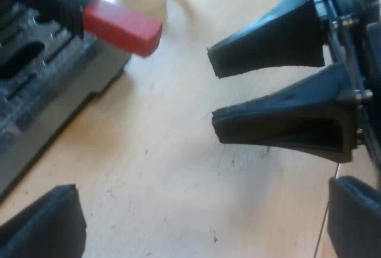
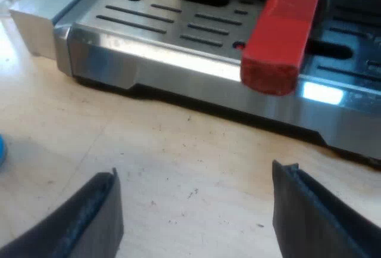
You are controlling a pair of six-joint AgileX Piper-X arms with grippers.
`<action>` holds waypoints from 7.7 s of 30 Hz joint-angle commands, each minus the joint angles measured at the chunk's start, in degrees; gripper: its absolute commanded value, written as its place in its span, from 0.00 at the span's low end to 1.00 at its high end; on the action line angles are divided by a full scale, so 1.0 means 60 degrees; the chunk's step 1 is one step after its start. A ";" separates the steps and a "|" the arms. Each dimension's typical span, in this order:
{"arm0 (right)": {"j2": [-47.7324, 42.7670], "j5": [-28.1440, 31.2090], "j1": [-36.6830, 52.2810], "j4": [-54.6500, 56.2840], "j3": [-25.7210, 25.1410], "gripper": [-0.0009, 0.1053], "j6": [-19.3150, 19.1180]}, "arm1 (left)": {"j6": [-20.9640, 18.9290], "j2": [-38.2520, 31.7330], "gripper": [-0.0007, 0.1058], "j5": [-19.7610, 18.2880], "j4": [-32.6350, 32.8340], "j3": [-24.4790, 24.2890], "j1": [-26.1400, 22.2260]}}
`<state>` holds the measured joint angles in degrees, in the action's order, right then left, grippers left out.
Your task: Grind coffee beans and then tamp
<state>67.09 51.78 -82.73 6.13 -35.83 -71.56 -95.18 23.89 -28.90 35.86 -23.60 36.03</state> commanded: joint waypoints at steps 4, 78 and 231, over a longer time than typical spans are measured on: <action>-0.0311 0.0260 -0.0023 0.2265 -0.1237 0.56 0.0593 | 0.0061 -0.0918 0.80 -0.0090 0.0014 -0.0122 0.0036; 0.2259 -0.6008 0.4484 0.6101 -0.4758 0.01 0.0401 | 0.0061 -0.1274 0.80 -0.0090 0.0014 -0.0122 0.0036; -0.1552 -0.3951 -0.0354 -0.1022 0.0798 0.97 -0.3970 | -0.0511 0.2938 0.84 0.4012 0.4920 -0.2568 -0.2451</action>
<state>57.78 27.86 -85.02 0.59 -31.02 -94.46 -98.04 41.09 -5.55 65.84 -39.06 21.25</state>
